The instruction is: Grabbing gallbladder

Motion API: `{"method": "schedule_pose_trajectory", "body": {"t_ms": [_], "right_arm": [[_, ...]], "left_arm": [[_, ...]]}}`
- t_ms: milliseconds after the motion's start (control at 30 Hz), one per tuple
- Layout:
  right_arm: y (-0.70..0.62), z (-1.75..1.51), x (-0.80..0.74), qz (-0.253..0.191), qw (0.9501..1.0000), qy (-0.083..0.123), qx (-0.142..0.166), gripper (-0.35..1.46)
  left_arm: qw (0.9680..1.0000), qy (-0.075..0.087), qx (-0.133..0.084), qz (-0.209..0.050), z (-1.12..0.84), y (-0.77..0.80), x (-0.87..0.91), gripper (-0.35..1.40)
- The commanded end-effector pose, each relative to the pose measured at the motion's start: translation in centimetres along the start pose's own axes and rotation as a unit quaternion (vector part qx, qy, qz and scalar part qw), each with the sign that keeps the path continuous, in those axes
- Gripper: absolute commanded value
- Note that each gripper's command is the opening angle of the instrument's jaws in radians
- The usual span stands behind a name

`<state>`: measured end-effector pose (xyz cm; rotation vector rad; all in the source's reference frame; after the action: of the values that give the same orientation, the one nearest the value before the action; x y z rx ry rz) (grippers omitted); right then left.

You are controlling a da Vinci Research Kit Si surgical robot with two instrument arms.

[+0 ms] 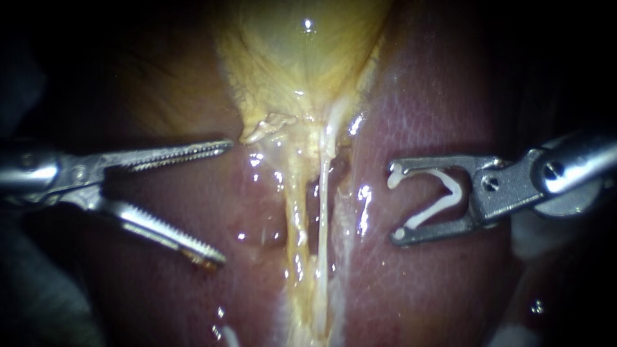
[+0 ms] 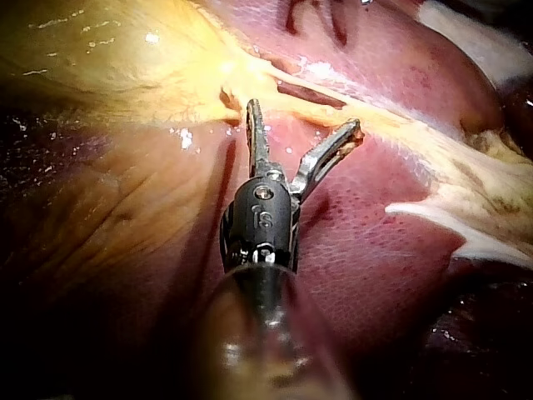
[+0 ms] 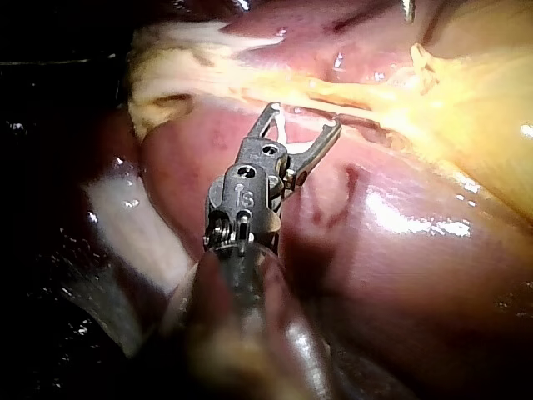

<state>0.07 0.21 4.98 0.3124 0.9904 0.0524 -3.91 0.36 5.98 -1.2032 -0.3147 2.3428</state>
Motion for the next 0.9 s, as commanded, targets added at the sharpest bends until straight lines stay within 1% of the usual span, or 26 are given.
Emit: {"method": "schedule_pose_trajectory", "body": {"t_ms": [33,100,167,233,267,333,400,433,500,533,700,767,900], "right_arm": [[0.0,0.0,0.0,0.0,1.0,0.0,0.0,0.5],[0.0,0.0,0.0,0.0,1.0,0.0,0.0,0.5],[0.0,0.0,0.0,0.0,1.0,0.0,0.0,0.5],[0.0,0.0,0.0,0.0,1.0,0.0,0.0,0.5],[0.0,0.0,-0.01,0.0,1.0,0.0,0.0,0.5],[0.0,0.0,-0.01,0.0,1.0,0.0,0.0,0.5],[0.0,0.0,-0.01,0.0,1.0,0.0,0.0,0.5],[0.0,0.0,-0.01,0.0,1.0,0.0,0.0,0.5],[0.0,0.0,-0.01,0.0,1.0,0.0,0.0,0.5],[0.0,0.0,-0.01,0.0,1.0,0.0,0.0,0.5],[-0.01,-0.01,-0.01,0.0,1.0,0.001,0.0,0.5],[-0.01,-0.01,-0.01,0.0,1.0,0.001,0.0,0.5],[-0.01,-0.01,-0.01,0.0,1.0,0.001,0.0,0.5]], "left_arm": [[1.0,0.0,0.0,-0.003,0.0,0.0,0.0,1.26],[1.0,0.0,0.0,-0.004,0.0,-0.02,0.01,1.26],[0.9999,0.0,0.001,-0.01,0.0,-0.05,0.02,1.25],[0.9998,0.0,0.007,-0.02,0.0,-0.11,0.03,1.21],[0.9995,0.0,0.01,-0.029,0.0,-0.14,0.04,1.18],[0.9989,0.0,0.013,-0.044,0.02,-0.2,0.03,1.13],[0.9985,-0.001,0.014,-0.053,0.04,-0.26,0.02,1.11],[0.9979,-0.005,0.016,-0.062,0.07,-0.3,0.02,1.09],[0.9976,-0.011,0.017,-0.066,0.12,-0.35,0.02,1.08],[0.9971,-0.012,0.018,-0.072,0.16,-0.39,0.04,1.04],[0.9968,-0.012,0.022,-0.076,0.35,-0.52,0.12,0.96],[0.9963,-0.012,0.023,-0.082,0.42,-0.56,0.14,0.94],[0.9953,-0.018,0.025,-0.091,0.51,-0.61,0.16,0.91]]}}
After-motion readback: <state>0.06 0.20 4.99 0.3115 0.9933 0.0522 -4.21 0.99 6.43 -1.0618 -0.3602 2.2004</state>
